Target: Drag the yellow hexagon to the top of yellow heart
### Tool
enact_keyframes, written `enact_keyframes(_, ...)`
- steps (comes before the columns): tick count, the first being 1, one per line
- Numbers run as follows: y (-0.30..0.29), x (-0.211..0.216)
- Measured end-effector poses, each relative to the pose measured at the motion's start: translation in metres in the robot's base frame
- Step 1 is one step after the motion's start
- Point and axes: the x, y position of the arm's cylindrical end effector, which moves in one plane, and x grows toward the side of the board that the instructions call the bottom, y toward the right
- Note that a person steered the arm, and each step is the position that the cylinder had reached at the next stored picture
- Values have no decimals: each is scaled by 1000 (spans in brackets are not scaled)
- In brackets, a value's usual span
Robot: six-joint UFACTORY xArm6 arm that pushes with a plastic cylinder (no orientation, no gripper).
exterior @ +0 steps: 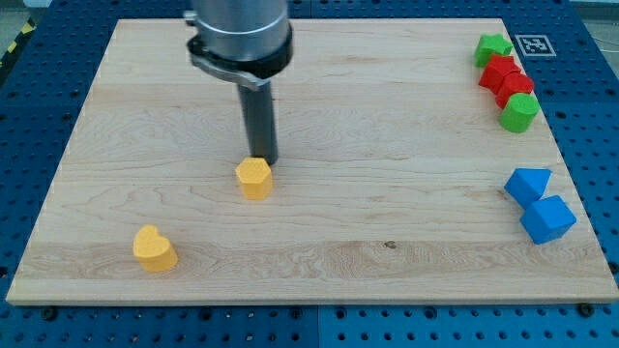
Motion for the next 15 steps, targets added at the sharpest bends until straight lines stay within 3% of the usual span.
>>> enact_keyframes(1, 32, 6)
enact_keyframes(6, -40, 68)
enact_keyframes(8, -61, 68)
enact_keyframes(10, -70, 39)
enact_keyframes(13, -93, 53)
enact_keyframes(14, -78, 48)
enact_keyframes(15, -102, 38)
